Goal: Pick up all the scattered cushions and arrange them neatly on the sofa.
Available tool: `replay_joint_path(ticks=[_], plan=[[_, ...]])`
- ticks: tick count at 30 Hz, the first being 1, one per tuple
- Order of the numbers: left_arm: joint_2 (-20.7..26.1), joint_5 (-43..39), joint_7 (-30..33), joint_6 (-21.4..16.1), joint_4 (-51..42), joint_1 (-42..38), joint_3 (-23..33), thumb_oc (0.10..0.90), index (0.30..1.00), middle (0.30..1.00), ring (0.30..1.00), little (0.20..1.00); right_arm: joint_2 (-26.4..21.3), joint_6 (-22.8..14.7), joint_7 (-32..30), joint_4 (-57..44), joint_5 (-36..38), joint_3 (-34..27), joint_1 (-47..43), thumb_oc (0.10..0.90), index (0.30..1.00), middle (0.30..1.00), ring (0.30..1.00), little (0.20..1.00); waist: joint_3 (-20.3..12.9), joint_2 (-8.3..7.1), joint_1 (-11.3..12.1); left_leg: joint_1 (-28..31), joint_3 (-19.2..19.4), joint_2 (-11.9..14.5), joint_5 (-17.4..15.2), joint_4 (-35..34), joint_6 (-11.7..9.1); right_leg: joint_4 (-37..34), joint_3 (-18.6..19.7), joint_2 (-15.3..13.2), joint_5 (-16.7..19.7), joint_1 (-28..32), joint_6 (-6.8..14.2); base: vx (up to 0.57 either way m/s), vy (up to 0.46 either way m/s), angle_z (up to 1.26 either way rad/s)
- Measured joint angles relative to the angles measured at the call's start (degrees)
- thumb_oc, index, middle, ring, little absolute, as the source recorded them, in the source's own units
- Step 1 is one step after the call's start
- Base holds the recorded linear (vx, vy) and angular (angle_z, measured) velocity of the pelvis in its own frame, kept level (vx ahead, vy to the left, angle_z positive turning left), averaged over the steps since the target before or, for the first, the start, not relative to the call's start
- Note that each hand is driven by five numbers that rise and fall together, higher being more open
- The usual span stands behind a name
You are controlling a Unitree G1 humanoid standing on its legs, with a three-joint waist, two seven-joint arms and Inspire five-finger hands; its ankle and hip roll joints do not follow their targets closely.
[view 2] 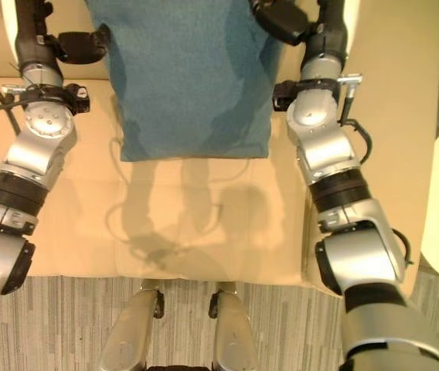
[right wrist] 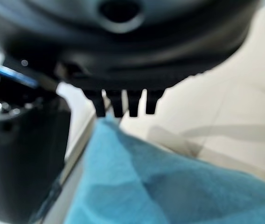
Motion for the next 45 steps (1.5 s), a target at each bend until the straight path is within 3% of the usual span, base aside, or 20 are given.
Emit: replay_joint_path(ticks=[2,8,11,13,19,22,25,27,31,32,33,34,35,36,37,39,40,41,44,45], plan=[[0.86,0.36,-0.04,-0.12,-3.06,2.46,2.1,0.8,0.9,0.9,0.9,0.9,-0.14,-0.14,0.19,-3.16,-1.68,-2.07,3.64,0.8,0.9,0.9,0.9,0.9,-2.22,-1.48,0.08,-1.61,0.18,-0.68,-0.45,0.0,0.04,0.0,0.55,-0.83,-3.44,-1.35,0.67,0.04,-0.021,0.08],[2.86,-0.47,-1.41,-0.15,-9.1,10.33,8.65,0.8,0.9,0.9,0.9,0.9,-0.23,0.4,1.3,-7.87,-3.73,-8.8,14.23,0.8,0.9,0.9,0.9,0.9,-2.29,-1.27,0.06,-1.01,0.11,0.51,0.16,0.0,-0.62,0.0,0.78,0.39,-2.7,-0.81,-0.23,0.04,-0.016,-0.03],[2.8,-2.53,-2.25,-0.54,-14.73,21.1,13.28,0.8,0.9,0.9,0.9,0.9,0.21,2.13,0.35,-11.13,-4.8,-16.42,24.87,0.8,0.9,0.9,0.9,0.9,-2.16,-0.89,-0.14,1.51,0.22,0.56,-0.15,0.01,-0.45,0.04,0.87,0.44,-2.95,1.51,-0.45,0.13,-0.04,-0.05],[-4.25,-3.79,-5.02,-3.42,-23.88,36.56,21.1,0.8,0.9,0.9,0.9,0.9,5.07,0.25,-0.33,-21.42,-9.9,-27.99,39.42,0.8,0.9,0.9,0.9,0.9,-2.81,0.73,-0.27,5.59,0.07,0.57,-1.96,-0.01,-0.53,-0.01,0.57,0.34,-4.54,5.78,0.0,0.1,-0.091,0.05],[-16.75,-10.19,-5.44,-4.02,-26.85,61.74,35.17,0.8,0.9,0.9,0.9,0.9,10.11,-0.79,-2.61,-22.86,-13.52,-44.24,55.44,0.8,0.9,0.9,0.9,0.9,-5.75,2.9,-0.31,8.64,-0.3,1.03,-3.46,0.01,-0.76,0.01,-0.46,0.73,-6.96,9.22,-0.12,0.02,-0.118,0.07],[-18.77,-10.88,-6.7,-5.07,-25.06,71.65,36.75,0.8,0.9,0.9,0.9,0.9,12.39,-1.25,-1.91,-19.45,-14.5,-44.7,64.05,0.8,0.9,0.9,0.9,0.9,-8.96,3.66,0.6,9.69,-1.05,1.92,-4.07,0.03,-1.52,0.34,-0.96,1.43,-8.81,10.76,0.17,-0.08,-0.199,0.19],[-26.69,-14.36,-7.21,-6.17,-14.73,75.99,37.32,0.8,0.9,0.9,0.9,0.9,15.38,-1.72,-1.02,-17.81,-13.97,-43.93,70.23,0.8,0.9,0.9,0.9,0.9,-12.67,7.11,0.09,12.85,-2.58,2.23,-4.39,0.01,-1.95,1.55,-2.68,1.68,-10.99,14.14,0.43,-0.18,-0.164,0.24],[-27.99,-15.9,-7.37,-5.0,-11.57,78.5,35.27,0.8,0.9,0.9,0.9,0.9,15.23,-1.81,-0.53,-17.74,-13.16,-42.12,69.99,0.8,0.9,0.9,0.9,0.9,-13.95,8.39,0.42,12.07,-3.45,2.86,-4.19,1.11,-2.55,0.56,-3.77,2.92,-10.4,14.82,-0.03,-0.54,-0.145,0.2],[-28.83,-15.86,-8.42,-5.04,-10.63,77.86,30.65,0.8,0.9,0.9,0.9,0.9,13.72,-2.03,-1.02,-15.97,-12.21,-38.78,68.07,0.8,0.9,0.9,0.9,0.9,-13.68,7.7,1.32,7.36,-4.9,3.64,-0.23,4.02,-6.99,2.54,-6.71,3.9,-10.42,12.3,-2.84,-0.54,-0.174,0.4],[-29.14,-15.86,-8.43,-5.21,-10.63,77.61,29.39,0.8,0.9,0.9,0.9,0.9,13.67,-2.32,-1.34,-16.11,-12.06,-37.29,68.14,0.8,0.9,0.9,0.9,0.9,-13.91,7.11,1.33,6.96,-3.95,4.36,3.83,0.56,-10.7,4.7,-9.38,4.59,-9.7,10.39,-5.51,-0.44,-0.166,0.81],[-29.03,-15.9,-8.81,-5.1,-10.54,76.22,29.05,0.8,0.9,0.9,0.9,0.9,14.74,-2.77,-1.34,-16.33,-12.05,-37.0,67.67,0.8,0.9,0.9,0.9,0.9,-13.57,5.31,-0.07,5.02,1.57,4.69,-1.15,6.55,-9.32,4.1,-11.28,2.41,-9.91,10.02,-6.84,-0.35,-0.129,0.7],[-28.46,-15.92,-8.83,-4.86,-9.84,75.42,28.27,0.8,0.9,0.9,0.9,0.9,16.01,-2.78,-1.31,-16.37,-11.96,-36.34,67.31,0.8,0.9,0.9,0.9,0.9,-13.43,2.26,0.36,4.03,6.11,4.23,-6.61,16.57,-3.1,4.8,-11.33,0.43,-9.13,9.14,-7.54,-0.27,-0.094,0.49],[-28.18,-15.92,-8.81,-4.85,-9.74,75.45,27.91,0.8,0.9,0.9,0.9,0.9,16.41,-2.8,-1.3,-16.43,-11.95,-35.99,67.25,0.8,0.9,0.9,0.9,0.9,-13.45,1.16,0.25,4.3,7.28,4.33,-8.47,19.56,-2.34,4.88,-11.3,-0.33,-9.05,8.97,-7.52,-0.21,-0.048,0.46],[-28.16,-15.46,-9.1,-4.92,-8.11,75.04,27.36,0.8,0.9,0.9,0.9,0.9,17.54,-3.07,-1.34,-17.3,-11.9,-36.22,68.26,0.8,0.9,0.9,0.9,0.9,-13.58,-0.44,-2.03,5.98,11.0,5.99,-12.43,30.8,-3.43,3.75,-14.3,-1.62,-7.98,10.89,-7.64,-0.14,-0.007,0.7],[-28.52,-15.34,-9.4,-4.92,-6.47,74.69,27.34,0.8,0.9,0.9,0.9,0.9,17.77,-3.12,-1.51,-17.94,-11.89,-36.58,69.08,0.8,0.9,0.9,0.9,0.9,-13.62,-0.4,-3.1,7.2,11.39,7.29,-13.71,35.36,-4.48,3.46,-15.31,-1.72,-7.77,12.27,-7.0,-0.31,0.103,0.94],[-29.48,-15.3,-9.73,-4.46,-4.14,74.77,25.1,0.8,0.9,0.9,0.9,0.9,18.04,-4.57,-1.64,-18.93,-11.2,-36.84,72.38,0.8,0.9,0.9,0.9,0.9,-16.94,1.76,-6.32,16.14,8.43,9.35,-17.59,40.24,-9.35,6.03,-17.33,-1.87,-7.49,9.9,-6.26,-0.47,0.214,0.65],[-30.03,-15.33,-9.73,-4.27,-3.61,74.24,25.05,0.8,0.9,0.9,0.9,0.9,17.99,-4.61,-1.65,-19.08,-10.65,-36.93,72.75,0.8,0.9,0.9,0.9,0.9,-17.74,2.73,-7.11,17.49,6.9,9.1,-15.46,38.27,-9.25,7.11,-17.67,-1.93,-7.7,8.81,-5.86,-0.45,0.226,0.65],[-30.59,-15.34,-9.57,-4.18,-3.75,73.11,24.17,0.8,0.9,0.9,0.9,0.9,18.35,-4.61,-1.72,-18.93,-10.18,-37.3,73.68,0.8,0.9,0.9,0.9,0.9,-18.27,3.52,-8.1,19.83,5.48,8.52,-18.12,32.08,-10.0,9.75,-17.97,-2.95,-7.14,6.08,-5.4,-0.42,0.248,0.57],[-30.07,-15.17,-9.15,-3.88,-4.32,72.65,20.17,0.8,0.9,0.9,0.9,0.9,21.03,-4.53,-2.65,-17.61,-8.33,-35.97,74.9,0.8,0.9,0.9,0.9,0.9,-18.64,2.16,-8.64,23.57,5.85,3.6,-19.95,22.71,-9.88,15.39,-16.48,-7.59,-6.63,2.24,-4.08,-0.58,0.342,0.31],[-29.6,-14.55,-8.42,-3.87,-4.45,74.19,18.16,0.8,0.9,0.9,0.9,0.9,21.86,-4.73,-2.71,-17.42,-7.95,-34.67,76.15,0.8,0.9,0.9,0.9,0.9,-19.86,2.13,-9.05,23.68,6.06,2.55,-22.21,21.24,-9.08,15.02,-15.44,-8.92,-6.14,1.77,-1.58,-0.54,0.277,0.12]])
